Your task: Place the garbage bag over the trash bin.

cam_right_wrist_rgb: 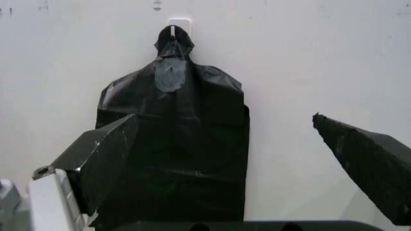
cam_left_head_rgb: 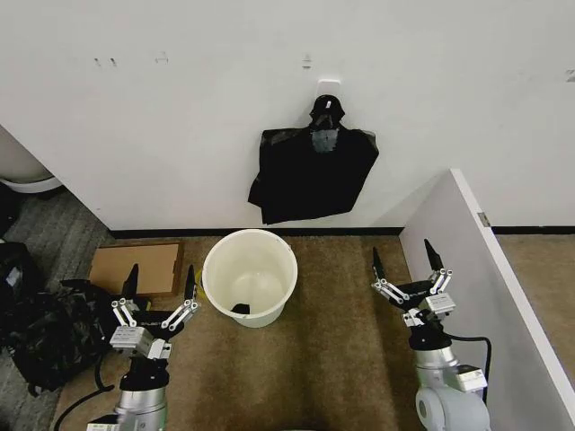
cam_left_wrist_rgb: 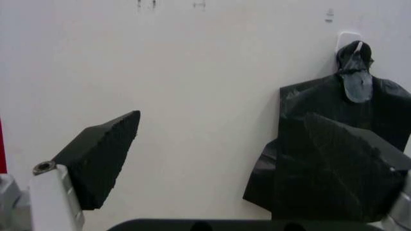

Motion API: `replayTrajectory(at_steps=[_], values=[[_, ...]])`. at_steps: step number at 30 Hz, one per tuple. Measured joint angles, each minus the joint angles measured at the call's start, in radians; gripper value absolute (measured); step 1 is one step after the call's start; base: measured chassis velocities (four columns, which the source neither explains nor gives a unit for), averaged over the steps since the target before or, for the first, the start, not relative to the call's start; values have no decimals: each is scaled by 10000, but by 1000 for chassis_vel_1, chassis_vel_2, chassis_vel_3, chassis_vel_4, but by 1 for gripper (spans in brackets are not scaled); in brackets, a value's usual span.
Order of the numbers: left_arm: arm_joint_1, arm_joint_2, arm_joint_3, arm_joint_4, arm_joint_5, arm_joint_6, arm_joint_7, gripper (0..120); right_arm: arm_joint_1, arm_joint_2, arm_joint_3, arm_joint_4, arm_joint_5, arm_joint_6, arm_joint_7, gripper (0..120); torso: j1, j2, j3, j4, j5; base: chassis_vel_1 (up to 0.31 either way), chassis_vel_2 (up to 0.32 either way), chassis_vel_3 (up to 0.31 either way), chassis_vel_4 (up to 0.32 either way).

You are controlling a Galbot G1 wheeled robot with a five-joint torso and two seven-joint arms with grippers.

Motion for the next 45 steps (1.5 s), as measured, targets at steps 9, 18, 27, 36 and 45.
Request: replayTrajectory(at_steps=[9, 18, 27, 36, 45], values=[[-54, 22, -16, -70, -180, 26, -6, 100, 8, -115, 76, 4, 72, 64, 4, 100, 0, 0, 0, 0, 0, 0, 0, 0, 0], [-493, 342, 91, -263, -1137, 295, -147, 100, 158, -941, 67, -297, 1312, 693, -219, 100, 0, 0, 0, -1, 1, 0, 0, 0, 0], [-170, 984, 417, -833, -1131, 588, -276, 100, -53, -1886, 232, -448, 2041, 856, 568, 100, 0, 0, 0, -2, 2, 0, 0, 0, 0], [-50, 443, 141, -909, -1945, 454, 791, 100, -289, -1247, 265, -65, 1183, 953, 542, 100, 0, 0, 0, -1, 0, 0, 0, 0, 0], [412, 300, -68, -944, -1793, 145, 888, 100, -374, -971, 202, -106, 957, 1184, 433, 100, 0, 0, 0, 0, 0, 0, 0, 0, 0]])
